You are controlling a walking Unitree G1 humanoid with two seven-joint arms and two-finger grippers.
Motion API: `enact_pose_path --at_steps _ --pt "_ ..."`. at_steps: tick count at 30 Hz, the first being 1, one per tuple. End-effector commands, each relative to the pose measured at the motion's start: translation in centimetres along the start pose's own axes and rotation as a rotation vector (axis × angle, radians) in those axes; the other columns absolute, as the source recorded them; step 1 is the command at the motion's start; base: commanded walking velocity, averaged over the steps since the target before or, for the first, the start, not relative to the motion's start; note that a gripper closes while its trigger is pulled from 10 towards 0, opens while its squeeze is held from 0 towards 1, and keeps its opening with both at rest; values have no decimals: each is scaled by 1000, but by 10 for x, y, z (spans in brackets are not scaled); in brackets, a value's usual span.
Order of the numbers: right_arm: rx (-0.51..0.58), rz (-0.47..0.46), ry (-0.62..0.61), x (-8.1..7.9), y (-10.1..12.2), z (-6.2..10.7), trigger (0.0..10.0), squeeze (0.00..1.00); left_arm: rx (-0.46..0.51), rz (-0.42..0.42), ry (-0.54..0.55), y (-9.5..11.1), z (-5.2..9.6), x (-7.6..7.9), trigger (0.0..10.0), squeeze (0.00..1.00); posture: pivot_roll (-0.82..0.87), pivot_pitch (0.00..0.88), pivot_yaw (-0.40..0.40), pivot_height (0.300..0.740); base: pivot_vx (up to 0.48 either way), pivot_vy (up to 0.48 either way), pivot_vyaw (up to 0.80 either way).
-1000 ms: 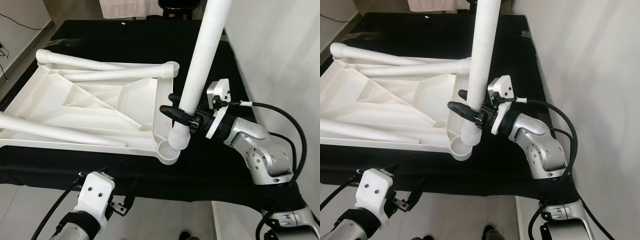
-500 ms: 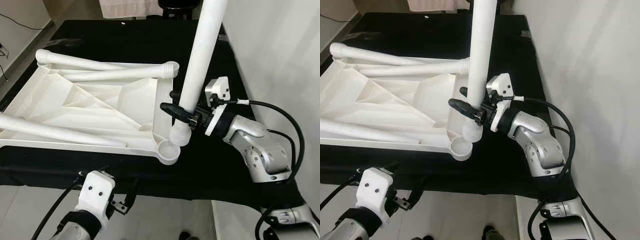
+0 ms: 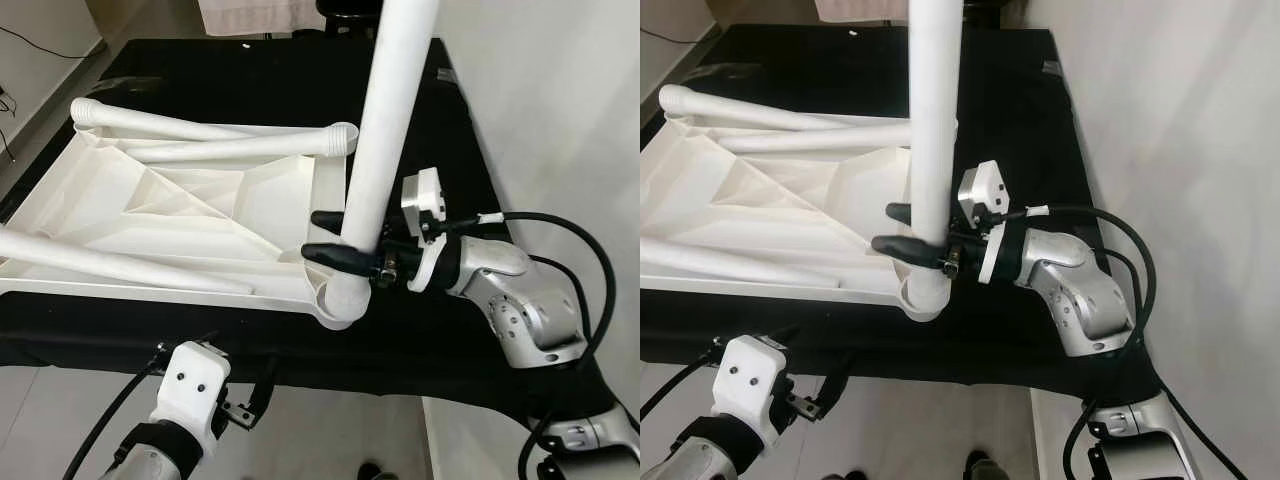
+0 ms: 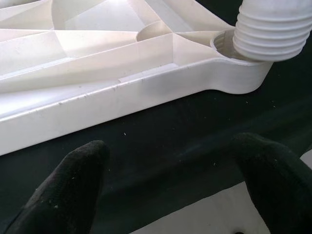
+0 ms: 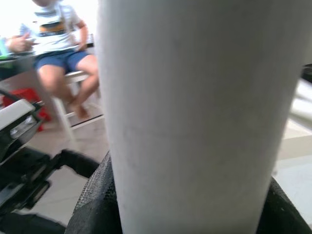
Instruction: Building children table
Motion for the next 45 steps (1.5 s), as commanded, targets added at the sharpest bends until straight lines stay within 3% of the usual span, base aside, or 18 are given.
enact_pose_path --at_steps 1,14,20,26,33,45 --pt "-15 9 64 -1 3 -1 10000 0 -17 16 -5 -2 5 1 10000 0 13 300 -5 740 0 0 0" --pt "14 -27 175 6 10 6 10000 0 -25 15 -63 1 14 8 10000 0 42 317 -4 740 0 0 0" --pt "112 -12 139 15 18 -1 10000 0 -34 -4 -153 4 24 17 10000 0 69 333 15 740 0 0 0" --pt "127 -13 154 15 18 -6 10000 0 -38 0 -165 5 26 18 10000 0 85 356 33 740 0 0 0" --pt "61 19 273 7 15 -11 10000 0 -52 13 -194 7 33 19 10000 0 99 383 42 740 0 0 0" --pt "-23 64 334 7 14 -2 10000 0 -62 15 -205 9 38 19 10000 0 113 406 52 740 0 0 0"
Point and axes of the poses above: a point about 5 cm out from each wrist's last joint towards the gripper, its own z axis pointing back from the gripper into the wrist, its own y axis along the axis of the wrist's last joint, x = y × z, the point moved 1 cm from there along -z, pointing out of the wrist towards the gripper, and after that the axes turned 8 degrees about -z, right-handed, at the moved point
